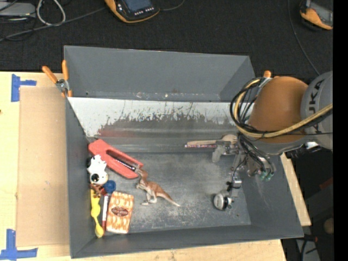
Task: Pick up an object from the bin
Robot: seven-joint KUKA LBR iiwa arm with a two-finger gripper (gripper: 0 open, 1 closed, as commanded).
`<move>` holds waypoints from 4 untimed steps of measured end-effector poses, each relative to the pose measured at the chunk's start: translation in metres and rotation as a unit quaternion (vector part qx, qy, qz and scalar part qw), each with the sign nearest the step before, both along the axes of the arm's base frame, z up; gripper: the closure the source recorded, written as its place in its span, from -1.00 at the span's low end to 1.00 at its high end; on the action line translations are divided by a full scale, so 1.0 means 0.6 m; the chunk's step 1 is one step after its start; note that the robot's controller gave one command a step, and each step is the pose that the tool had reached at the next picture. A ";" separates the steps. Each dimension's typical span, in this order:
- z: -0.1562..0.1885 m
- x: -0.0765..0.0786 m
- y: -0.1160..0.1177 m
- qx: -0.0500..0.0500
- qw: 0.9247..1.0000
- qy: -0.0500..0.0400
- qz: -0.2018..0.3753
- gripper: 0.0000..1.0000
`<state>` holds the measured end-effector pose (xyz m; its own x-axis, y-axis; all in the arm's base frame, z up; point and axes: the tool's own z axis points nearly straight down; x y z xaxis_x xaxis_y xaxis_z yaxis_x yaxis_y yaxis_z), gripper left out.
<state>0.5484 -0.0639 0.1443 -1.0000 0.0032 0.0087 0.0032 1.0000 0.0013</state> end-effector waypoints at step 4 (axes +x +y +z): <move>-0.071 -0.115 -0.050 0.003 0.957 0.000 0.290 -1.00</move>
Offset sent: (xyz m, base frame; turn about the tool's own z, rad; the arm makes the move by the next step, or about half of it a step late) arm -0.0241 -0.0557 -0.0743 -0.3079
